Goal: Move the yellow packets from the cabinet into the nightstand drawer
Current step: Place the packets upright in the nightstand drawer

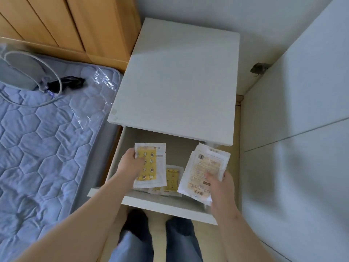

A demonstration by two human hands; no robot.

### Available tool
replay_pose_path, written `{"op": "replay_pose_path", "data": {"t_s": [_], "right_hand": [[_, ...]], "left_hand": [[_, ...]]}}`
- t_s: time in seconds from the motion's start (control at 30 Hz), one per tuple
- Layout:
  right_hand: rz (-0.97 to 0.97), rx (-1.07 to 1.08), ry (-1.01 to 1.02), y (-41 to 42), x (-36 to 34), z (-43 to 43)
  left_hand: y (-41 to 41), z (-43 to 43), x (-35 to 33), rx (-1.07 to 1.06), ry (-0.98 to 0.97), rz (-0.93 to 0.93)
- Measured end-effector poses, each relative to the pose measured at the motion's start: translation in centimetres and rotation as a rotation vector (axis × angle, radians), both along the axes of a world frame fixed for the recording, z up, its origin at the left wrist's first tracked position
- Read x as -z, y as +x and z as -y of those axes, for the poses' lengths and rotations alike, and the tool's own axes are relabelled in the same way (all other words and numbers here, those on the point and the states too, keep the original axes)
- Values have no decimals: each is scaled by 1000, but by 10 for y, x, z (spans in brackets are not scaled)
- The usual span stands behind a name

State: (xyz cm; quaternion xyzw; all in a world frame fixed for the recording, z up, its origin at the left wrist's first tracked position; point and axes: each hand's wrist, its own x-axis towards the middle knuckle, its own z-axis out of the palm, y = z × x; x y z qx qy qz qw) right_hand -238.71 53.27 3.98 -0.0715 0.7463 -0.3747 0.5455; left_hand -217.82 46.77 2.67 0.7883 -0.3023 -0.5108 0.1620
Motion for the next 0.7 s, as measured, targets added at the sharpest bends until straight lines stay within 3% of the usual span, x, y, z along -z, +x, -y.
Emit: {"op": "replay_pose_path", "data": {"t_s": [0.2, 0.4, 0.57, 0.7], "right_hand": [[-64, -148, 85, 18, 68, 23], [-98, -164, 173, 36, 128, 21], [-103, -132, 233, 42, 149, 11], [-121, -118, 237, 45, 154, 11]], "left_hand": [[-10, 18, 85, 245, 138, 104], [-21, 17, 151, 504, 236, 106], [-33, 9, 175, 522, 324, 41], [-40, 4, 168, 520, 325, 95]]}}
